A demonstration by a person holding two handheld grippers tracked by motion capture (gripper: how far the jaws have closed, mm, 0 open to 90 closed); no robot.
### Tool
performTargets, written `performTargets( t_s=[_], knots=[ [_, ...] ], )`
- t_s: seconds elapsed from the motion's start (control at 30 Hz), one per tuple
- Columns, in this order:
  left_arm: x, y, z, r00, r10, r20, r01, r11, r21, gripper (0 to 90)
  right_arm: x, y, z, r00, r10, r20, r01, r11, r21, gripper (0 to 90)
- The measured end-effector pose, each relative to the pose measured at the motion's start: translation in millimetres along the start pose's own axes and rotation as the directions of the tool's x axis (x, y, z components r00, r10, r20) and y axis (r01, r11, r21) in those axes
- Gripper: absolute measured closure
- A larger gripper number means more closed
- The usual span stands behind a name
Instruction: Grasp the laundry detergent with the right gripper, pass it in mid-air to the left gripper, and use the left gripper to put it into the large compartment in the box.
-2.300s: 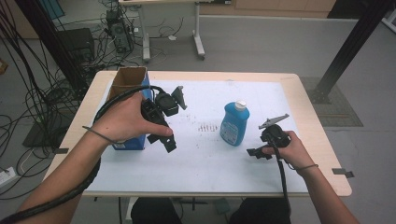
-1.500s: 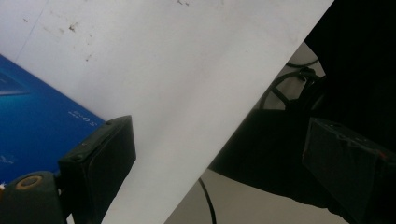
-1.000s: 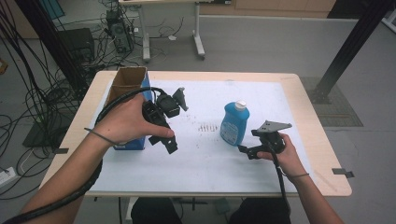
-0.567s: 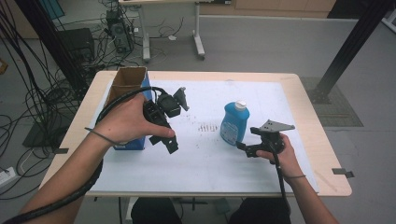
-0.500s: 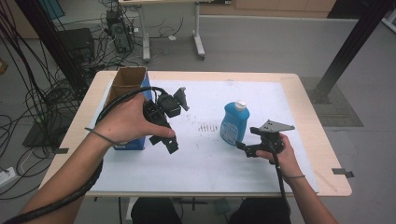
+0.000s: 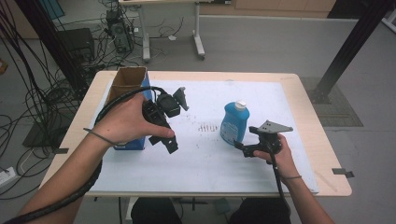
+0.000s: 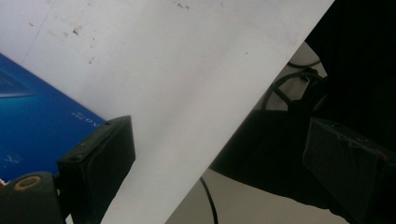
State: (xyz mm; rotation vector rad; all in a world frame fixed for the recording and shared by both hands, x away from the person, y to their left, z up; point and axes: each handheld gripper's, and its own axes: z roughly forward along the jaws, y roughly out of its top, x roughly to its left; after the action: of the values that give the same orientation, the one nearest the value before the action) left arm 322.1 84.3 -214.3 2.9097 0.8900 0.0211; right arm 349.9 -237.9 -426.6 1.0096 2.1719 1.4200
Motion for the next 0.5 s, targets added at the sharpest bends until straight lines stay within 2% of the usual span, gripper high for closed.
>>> performTargets(
  t_s=[0.5],
  knots=[
    [-2.9, 0.6, -1.5, 1.0, -0.001, -0.009, 0.001, 1.0, -0.002, 8.5, 4.4, 0.1, 17.8, 0.9997, -0.004, 0.026, 0.005, 0.999, -0.035, 8.6]
  ],
)
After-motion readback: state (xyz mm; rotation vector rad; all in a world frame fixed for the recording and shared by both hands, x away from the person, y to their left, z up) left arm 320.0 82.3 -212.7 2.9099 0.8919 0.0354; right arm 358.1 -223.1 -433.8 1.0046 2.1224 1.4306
